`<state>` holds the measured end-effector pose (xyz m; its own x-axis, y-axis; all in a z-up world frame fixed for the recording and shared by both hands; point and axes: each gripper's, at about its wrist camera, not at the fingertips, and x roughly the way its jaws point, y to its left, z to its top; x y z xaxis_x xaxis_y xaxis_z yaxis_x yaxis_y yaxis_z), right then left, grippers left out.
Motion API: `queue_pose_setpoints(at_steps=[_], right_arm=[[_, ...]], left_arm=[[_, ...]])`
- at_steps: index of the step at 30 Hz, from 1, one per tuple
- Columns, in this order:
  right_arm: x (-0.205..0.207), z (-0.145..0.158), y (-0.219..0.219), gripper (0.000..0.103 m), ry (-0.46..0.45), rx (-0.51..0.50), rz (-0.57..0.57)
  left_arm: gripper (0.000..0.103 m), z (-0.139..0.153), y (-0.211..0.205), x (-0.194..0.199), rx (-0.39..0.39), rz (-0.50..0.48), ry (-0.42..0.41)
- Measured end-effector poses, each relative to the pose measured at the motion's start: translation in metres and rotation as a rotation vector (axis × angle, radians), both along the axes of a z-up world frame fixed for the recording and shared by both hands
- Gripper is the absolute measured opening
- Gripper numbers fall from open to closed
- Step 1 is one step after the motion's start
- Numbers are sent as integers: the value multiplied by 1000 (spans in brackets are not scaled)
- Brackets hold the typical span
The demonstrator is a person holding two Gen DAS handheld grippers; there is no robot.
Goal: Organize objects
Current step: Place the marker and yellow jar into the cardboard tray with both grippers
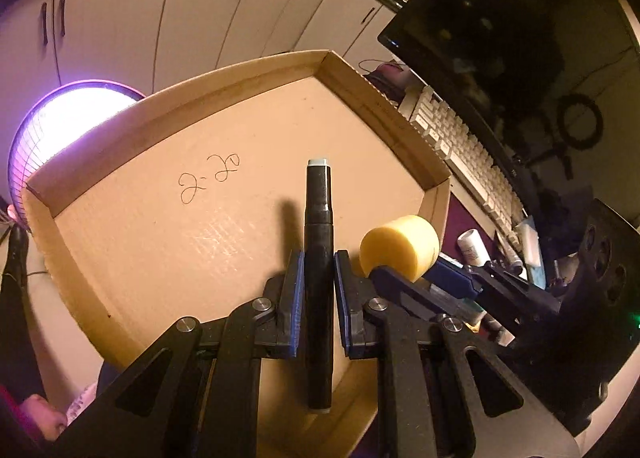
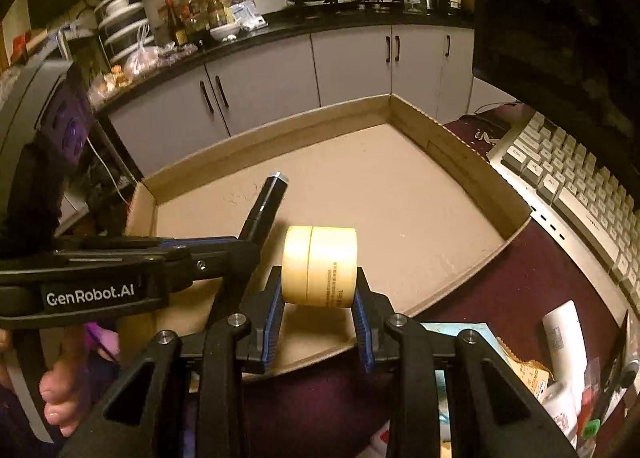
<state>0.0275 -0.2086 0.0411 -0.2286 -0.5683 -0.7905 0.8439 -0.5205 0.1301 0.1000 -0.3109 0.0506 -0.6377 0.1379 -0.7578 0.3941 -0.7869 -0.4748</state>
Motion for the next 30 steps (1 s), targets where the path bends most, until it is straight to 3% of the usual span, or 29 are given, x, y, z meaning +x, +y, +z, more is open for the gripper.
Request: queue_pose_setpoints(at_steps=[6, 9, 11, 13, 14, 18, 20, 23, 30], right_arm=[[4, -2, 5, 32, 2, -12, 0], [7, 4, 8, 32, 4, -40, 2], [7, 10, 16, 33, 0, -83, 28], [8, 14, 23, 48, -15, -112, 28], [8, 16, 28, 52, -20, -125, 27], [9, 29, 64, 57, -22, -186, -20], [6, 31, 79, 64, -58, -207, -32], [6, 31, 103, 65, -61, -207, -54], [0, 25, 148, 65, -96, -210, -159]], left_arm=[[14, 2, 0, 4, -20, -13, -2], [14, 9, 3, 7, 0, -24, 37], [26, 13, 4, 10, 16, -23, 68], [43, 16, 6, 11, 5, -6, 82], [44, 19, 6, 10, -10, 0, 86], [44, 27, 14, 11, -20, -14, 108], [44, 28, 22, 10, -33, -16, 122], [44, 31, 37, 1, -57, -59, 93], [44, 37, 64, -3, -78, -112, 109]])
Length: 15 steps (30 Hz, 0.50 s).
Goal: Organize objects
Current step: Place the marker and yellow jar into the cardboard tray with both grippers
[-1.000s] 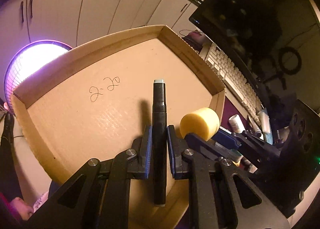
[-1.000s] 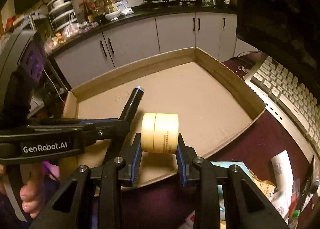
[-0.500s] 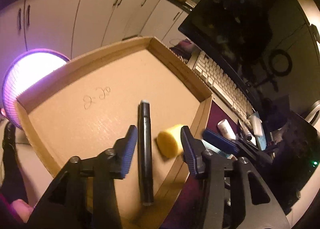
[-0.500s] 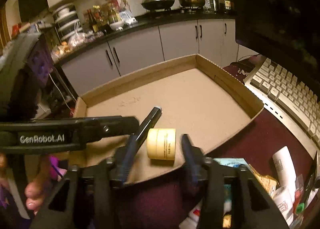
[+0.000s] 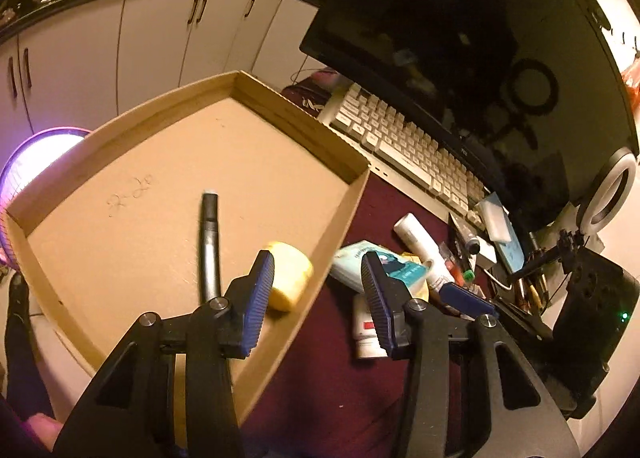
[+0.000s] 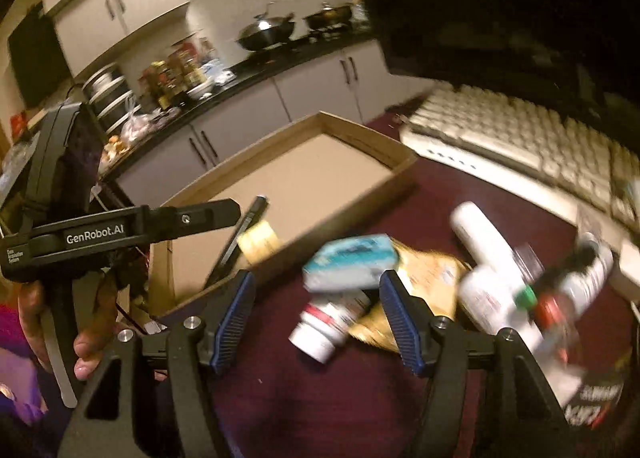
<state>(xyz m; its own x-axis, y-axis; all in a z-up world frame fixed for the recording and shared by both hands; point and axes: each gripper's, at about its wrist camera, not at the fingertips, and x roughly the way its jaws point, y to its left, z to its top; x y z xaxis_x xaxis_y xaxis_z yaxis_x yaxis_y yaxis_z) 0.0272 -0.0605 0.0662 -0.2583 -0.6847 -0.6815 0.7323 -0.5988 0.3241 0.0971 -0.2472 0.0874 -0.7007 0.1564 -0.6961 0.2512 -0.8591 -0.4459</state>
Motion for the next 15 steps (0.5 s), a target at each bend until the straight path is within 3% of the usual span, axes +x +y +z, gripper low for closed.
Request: queue_pose_setpoints(at_steps=[7, 15], right_arm=[[-3, -7, 21, 65, 13, 66, -74], [1, -15, 39, 65, 14, 99, -115]], left_arm=[[44, 8, 27, -1, -45, -84, 17], [44, 8, 30, 1, -33, -78, 19]])
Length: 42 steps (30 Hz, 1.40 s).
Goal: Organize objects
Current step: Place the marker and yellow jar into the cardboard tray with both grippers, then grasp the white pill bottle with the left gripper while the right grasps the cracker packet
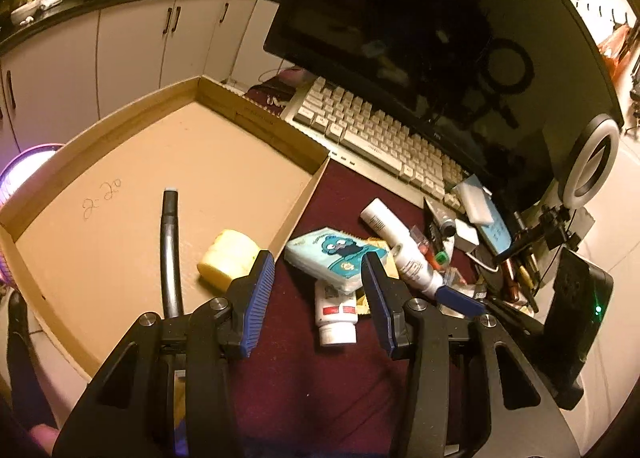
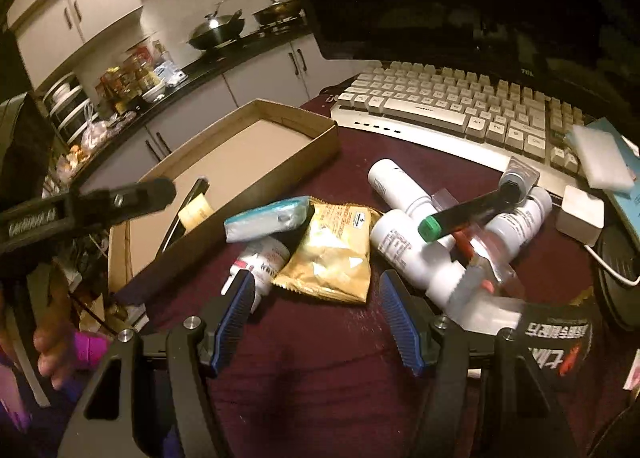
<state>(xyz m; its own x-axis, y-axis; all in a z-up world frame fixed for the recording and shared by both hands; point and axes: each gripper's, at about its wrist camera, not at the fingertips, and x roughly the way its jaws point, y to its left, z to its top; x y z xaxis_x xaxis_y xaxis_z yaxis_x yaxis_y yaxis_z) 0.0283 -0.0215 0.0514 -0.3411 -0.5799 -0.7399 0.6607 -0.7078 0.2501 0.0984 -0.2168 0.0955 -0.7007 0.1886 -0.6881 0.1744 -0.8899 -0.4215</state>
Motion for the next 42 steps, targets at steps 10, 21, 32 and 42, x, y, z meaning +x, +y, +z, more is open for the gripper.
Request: queue_pose_setpoints(at_steps=[10, 21, 32, 42], right_arm=[[-14, -16, -25, 65, -36, 52, 15], [-49, -36, -56, 61, -98, 133, -48], [-32, -31, -3, 46, -82, 70, -34], [-28, -34, -1, 46, -85, 48, -40]], left_arm=[[44, 0, 4, -1, -22, -35, 9], [46, 0, 41, -1, -168, -169, 1], [46, -39, 61, -27, -121, -195, -142], [34, -64, 68, -50, -133, -124, -192]])
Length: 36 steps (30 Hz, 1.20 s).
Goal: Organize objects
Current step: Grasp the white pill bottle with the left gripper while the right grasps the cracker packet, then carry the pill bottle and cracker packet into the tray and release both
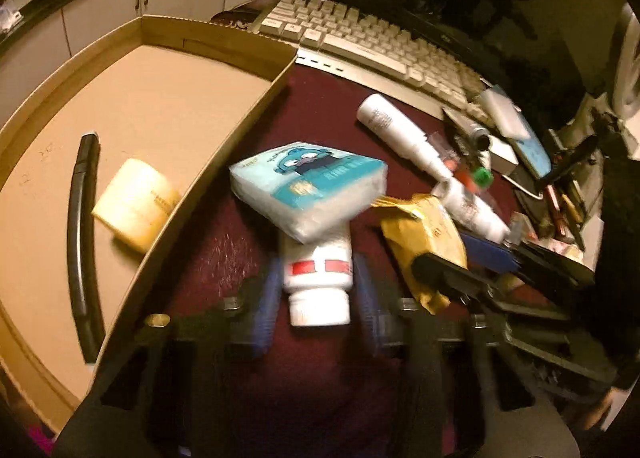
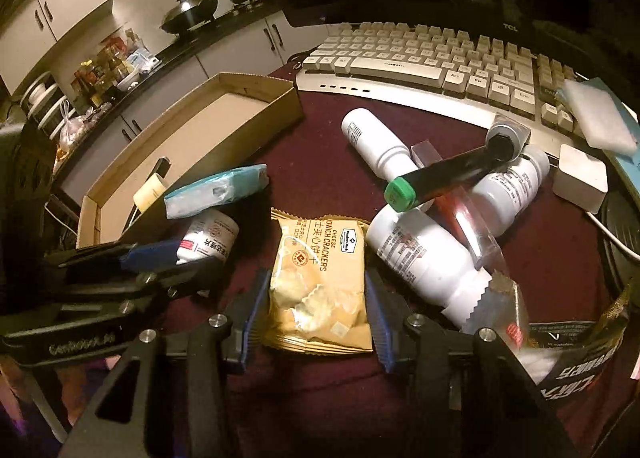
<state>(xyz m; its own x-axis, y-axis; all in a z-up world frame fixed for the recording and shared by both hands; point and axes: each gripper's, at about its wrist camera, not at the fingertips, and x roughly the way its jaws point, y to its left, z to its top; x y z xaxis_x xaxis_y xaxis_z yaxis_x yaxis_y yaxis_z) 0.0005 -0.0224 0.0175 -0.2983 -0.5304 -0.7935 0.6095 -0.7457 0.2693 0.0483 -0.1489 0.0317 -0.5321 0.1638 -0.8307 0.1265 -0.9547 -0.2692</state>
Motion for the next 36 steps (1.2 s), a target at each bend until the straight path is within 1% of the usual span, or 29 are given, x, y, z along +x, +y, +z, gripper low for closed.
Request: queue_pose_setpoints(at_steps=[3, 7, 9, 11, 12, 14, 16, 18, 21, 25, 27, 30, 32, 34, 36], right_arm=[[0, -1, 3, 46, -3, -18, 11], [-2, -2, 4, 46, -26, -40, 12], [-1, -1, 3, 46, -26, -42, 22], [1, 1, 5, 45, -27, -71, 28], [1, 3, 7, 45, -33, -111, 29], [0, 7, 9, 45, -48, -152, 13], [0, 19, 13, 45, -25, -186, -12], [2, 31, 16, 45, 14, -212, -27], [6, 46, 13, 45, 38, -235, -35], [14, 65, -8, 45, 78, -244, 17], [19, 69, -23, 45, 78, -239, 49], [22, 72, -52, 45, 67, -227, 98], [21, 71, -67, 45, 75, -217, 123], [16, 68, -84, 45, 65, -205, 146], [12, 66, -101, 45, 65, -190, 167]], left_arm=[[34, 2, 1, 0, -7, -15, -3], [34, 7, 3, 8, 47, -98, -41], [34, 11, 3, 11, 73, -115, -43], [34, 17, 0, 15, 113, -129, -22], [34, 21, 0, 18, 138, -140, -12], [34, 30, -2, 22, 194, -165, 23], [34, 41, -9, 26, 247, -157, 72], [34, 50, -21, 31, 260, -115, 121], [34, 61, -48, 40, 297, -35, 178], [34, 68, -99, 58, 284, 149, 248], [34, 64, -121, 62, 269, 244, 241], [34, 60, -146, 71, 205, 361, 218], [34, 57, -154, 73, 187, 397, 213], [34, 51, -161, 73, 182, 423, 181], [34, 46, -163, 73, 175, 424, 163]])
